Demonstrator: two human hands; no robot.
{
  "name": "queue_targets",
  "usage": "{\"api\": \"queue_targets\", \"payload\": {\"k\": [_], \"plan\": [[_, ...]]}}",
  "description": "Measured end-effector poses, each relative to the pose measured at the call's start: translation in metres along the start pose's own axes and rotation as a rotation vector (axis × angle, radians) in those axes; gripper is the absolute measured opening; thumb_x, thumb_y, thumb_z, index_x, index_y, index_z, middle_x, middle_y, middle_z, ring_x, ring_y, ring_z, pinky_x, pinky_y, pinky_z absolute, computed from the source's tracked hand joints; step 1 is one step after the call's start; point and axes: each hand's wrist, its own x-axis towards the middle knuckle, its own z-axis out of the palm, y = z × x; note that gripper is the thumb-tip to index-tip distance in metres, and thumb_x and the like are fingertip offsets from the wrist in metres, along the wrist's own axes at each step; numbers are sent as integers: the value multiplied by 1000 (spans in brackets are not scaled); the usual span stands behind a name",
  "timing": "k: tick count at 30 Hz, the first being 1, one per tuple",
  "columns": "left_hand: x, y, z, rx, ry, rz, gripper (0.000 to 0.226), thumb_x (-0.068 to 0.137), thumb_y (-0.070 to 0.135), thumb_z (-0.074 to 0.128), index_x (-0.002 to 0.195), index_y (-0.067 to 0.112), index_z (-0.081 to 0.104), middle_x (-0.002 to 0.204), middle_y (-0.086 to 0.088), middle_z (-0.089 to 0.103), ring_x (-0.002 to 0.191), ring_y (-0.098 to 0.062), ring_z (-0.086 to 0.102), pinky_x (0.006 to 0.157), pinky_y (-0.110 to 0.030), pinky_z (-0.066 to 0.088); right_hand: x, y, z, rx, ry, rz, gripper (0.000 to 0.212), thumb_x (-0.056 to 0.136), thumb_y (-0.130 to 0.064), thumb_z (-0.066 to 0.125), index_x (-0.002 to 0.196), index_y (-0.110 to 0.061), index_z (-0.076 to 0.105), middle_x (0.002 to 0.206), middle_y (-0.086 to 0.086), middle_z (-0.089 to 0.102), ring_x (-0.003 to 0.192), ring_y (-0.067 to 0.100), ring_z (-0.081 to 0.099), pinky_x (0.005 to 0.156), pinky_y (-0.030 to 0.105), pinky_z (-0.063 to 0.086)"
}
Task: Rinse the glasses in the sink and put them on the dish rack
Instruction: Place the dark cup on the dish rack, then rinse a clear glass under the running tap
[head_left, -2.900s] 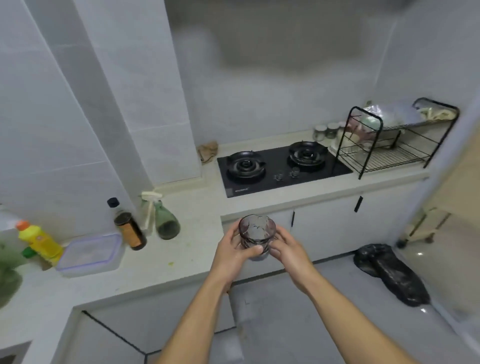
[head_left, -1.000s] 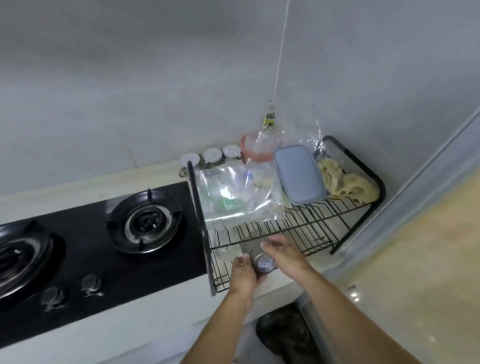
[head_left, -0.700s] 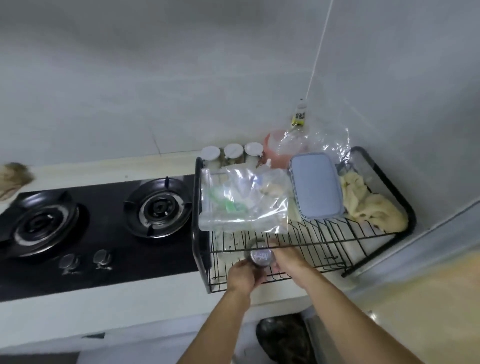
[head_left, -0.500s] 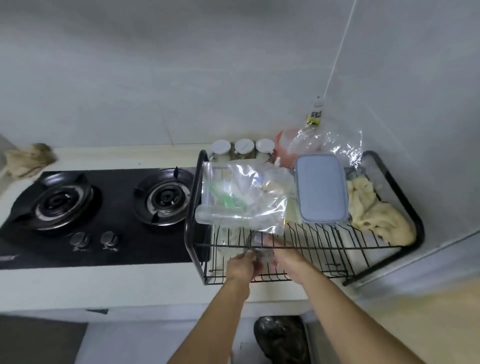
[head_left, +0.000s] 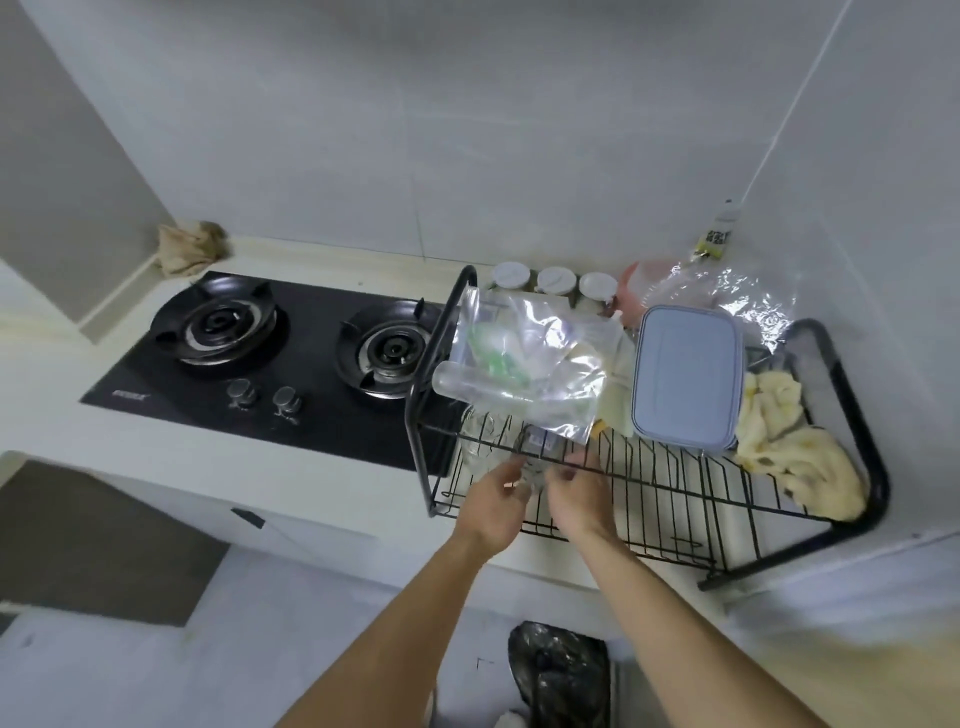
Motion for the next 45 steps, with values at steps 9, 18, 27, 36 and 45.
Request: {"api": "queue_targets", "payload": {"k": [9,18,27,36,45], "plan": [[-61,-49,-62,617,185,197,52,103,46,46,152,29,47,144,2,60,128,-22,58,104,-36,49,-67,-7,34,-471,-146,-540,16,96,-33,61,110,-26,56,102,-13,60,90,12,61,74,33,54],[-169,-179,-196,393,493,-33,63,104,50,43,162,29,28,152,-4,54,137,-23,53,110,-40,46,-164,-59,178,-616,-516,-752,33,99,-43,51,131,-33,49,118,-16,59,93,8,60,85,27,49],[-323,-315,-343,260,776,-252,68,105,52,46,164,26,23,162,-1,42,142,-21,48,112,-38,43,-322,-126,362,-575,-769,-951,51,101,-41,52,149,-31,37,146,-11,47,121,12,55,100,31,47],[-422,-413,-452,163,965,-454,65,104,53,47,162,31,27,158,-1,47,140,-21,50,112,-42,45,-443,-189,496,-547,-947,-1099,57,100,-43,51,152,-32,30,148,-11,40,121,14,54,98,40,52],[-462,-489,-576,134,1110,-537,58,104,54,47,159,39,33,159,4,46,145,-18,43,116,-41,40,-501,-266,650,-531,-1109,-1223,59,100,-43,52,154,-32,30,154,-11,40,132,14,50,108,37,47]]}}
